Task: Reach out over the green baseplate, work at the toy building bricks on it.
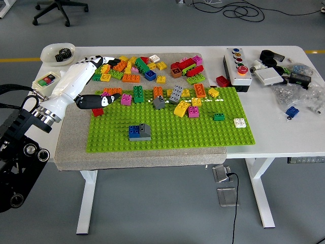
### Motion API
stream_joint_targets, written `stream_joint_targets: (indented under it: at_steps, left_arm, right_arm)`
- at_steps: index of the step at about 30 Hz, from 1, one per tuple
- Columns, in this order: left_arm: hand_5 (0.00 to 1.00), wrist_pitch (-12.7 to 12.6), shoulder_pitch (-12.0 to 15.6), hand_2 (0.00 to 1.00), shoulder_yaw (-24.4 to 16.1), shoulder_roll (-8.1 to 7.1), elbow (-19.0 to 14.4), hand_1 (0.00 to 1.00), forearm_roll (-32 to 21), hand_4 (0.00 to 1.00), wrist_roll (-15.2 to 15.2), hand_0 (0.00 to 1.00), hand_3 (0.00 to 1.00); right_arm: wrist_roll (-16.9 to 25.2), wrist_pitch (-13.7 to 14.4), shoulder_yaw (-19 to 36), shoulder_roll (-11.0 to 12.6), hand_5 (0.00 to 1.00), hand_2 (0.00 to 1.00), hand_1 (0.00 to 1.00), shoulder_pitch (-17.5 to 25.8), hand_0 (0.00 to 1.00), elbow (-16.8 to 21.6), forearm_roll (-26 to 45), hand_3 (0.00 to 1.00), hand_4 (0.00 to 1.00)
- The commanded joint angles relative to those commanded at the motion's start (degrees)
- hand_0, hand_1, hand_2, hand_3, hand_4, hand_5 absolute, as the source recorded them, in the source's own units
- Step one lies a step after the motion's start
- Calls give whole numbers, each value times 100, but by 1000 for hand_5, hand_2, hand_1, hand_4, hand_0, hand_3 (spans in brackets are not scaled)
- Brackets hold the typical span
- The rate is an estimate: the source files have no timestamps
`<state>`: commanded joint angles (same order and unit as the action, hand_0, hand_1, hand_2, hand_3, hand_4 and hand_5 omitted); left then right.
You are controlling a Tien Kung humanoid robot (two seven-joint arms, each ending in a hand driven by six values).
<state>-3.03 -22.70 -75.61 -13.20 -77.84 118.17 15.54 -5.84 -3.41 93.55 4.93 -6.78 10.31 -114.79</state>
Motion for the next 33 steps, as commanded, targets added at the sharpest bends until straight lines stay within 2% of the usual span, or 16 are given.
stream_joint_targets:
  at_steps: [11,12,17,18,33]
  left_arm:
    - [74,-96,-130,721,11,-10,67,784,-18,807,-2,845,768]
    - [11,-101,-146,635,18,-14,74,765,-36,611,-2,814,655]
    - [11,-130,-194,635,36,-26,101,765,-99,611,22,814,655]
    - [2,-135,-201,588,35,-27,104,741,-112,495,27,779,599]
    - [2,-87,-268,598,44,-29,133,743,-184,519,29,767,611]
  right_arm:
    - [0,0,14,-8,488,634,616,9,736,0,-1,541,769]
    - [2,2,13,-6,488,634,616,6,736,0,2,543,770]
    - [2,1,18,-4,488,634,616,6,736,0,-2,543,770]
    - [2,0,17,-5,488,635,616,6,735,0,-2,542,770]
    - [1,3,36,-5,487,635,617,-2,736,0,4,544,771]
